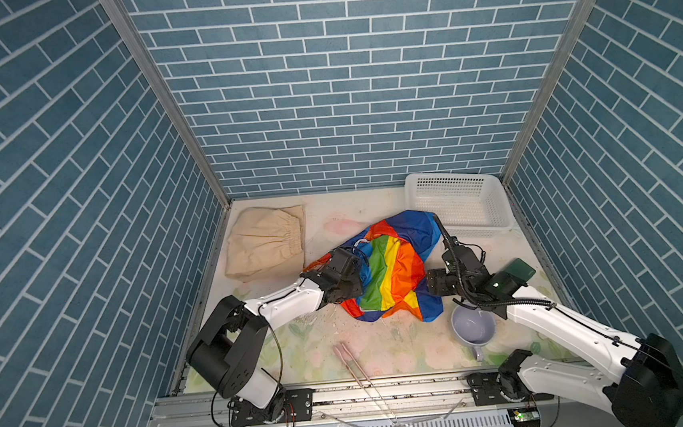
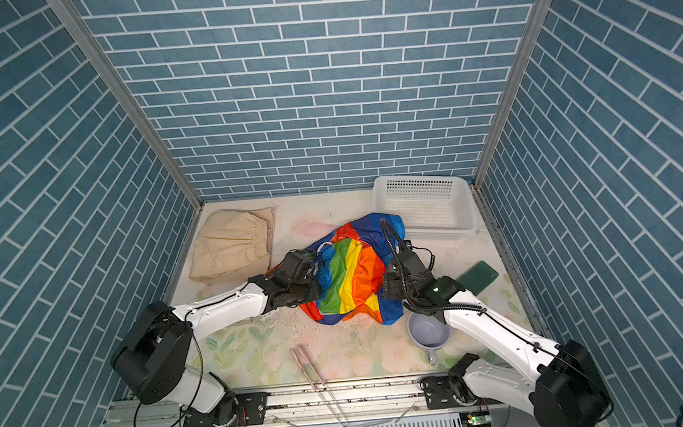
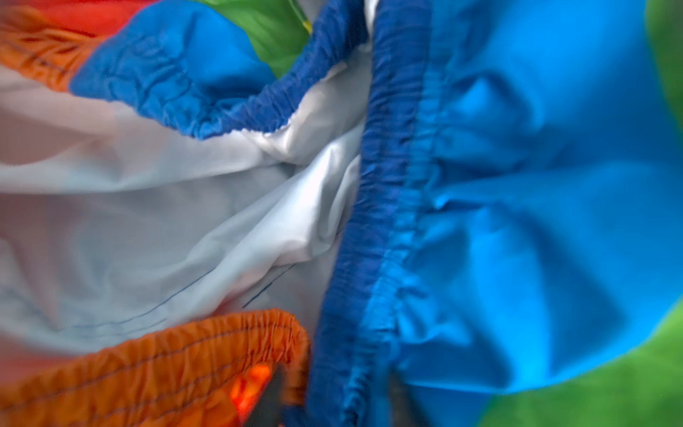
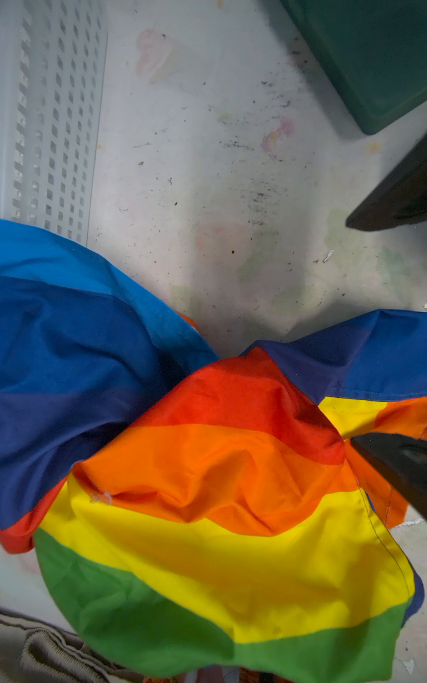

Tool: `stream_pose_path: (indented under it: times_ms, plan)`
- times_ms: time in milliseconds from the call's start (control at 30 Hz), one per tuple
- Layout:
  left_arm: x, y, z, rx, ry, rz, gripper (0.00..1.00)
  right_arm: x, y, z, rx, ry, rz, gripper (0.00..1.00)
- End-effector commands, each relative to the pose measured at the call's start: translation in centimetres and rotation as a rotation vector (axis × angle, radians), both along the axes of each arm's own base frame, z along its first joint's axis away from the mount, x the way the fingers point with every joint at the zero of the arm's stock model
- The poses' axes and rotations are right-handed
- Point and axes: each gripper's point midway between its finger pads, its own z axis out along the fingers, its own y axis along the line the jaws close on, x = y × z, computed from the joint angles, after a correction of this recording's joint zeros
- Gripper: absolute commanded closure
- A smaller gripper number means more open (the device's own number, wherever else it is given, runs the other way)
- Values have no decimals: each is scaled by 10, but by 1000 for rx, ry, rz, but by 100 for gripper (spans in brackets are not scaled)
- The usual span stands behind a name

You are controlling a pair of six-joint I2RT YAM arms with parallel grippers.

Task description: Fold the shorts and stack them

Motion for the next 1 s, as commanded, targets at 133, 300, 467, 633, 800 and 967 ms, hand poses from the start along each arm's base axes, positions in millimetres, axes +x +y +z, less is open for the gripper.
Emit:
stream_pose_path:
  times_ms: [133, 300, 467, 633, 800, 967]
  plan:
    - [13, -9, 57, 11, -86, -66, 100, 1, -8, 4, -29, -4, -16, 15]
    - [20, 12, 167, 58, -295, -74, 100, 0, -12, 9, -20, -13, -35, 15]
    - [11, 44, 257, 66, -471, -22, 100, -1, -4, 11, 27, -8, -10, 14]
    - [-3, 64, 302, 52, -562, 9, 100, -6, 33, 2, 140, 56, 130, 11]
    - [-7, 79, 311, 84, -590, 46, 100, -17, 67, 0, 166, 75, 272, 7]
    - [-1, 73, 317, 89, -595, 34, 100, -34, 82, 14, 161, 14, 375, 8]
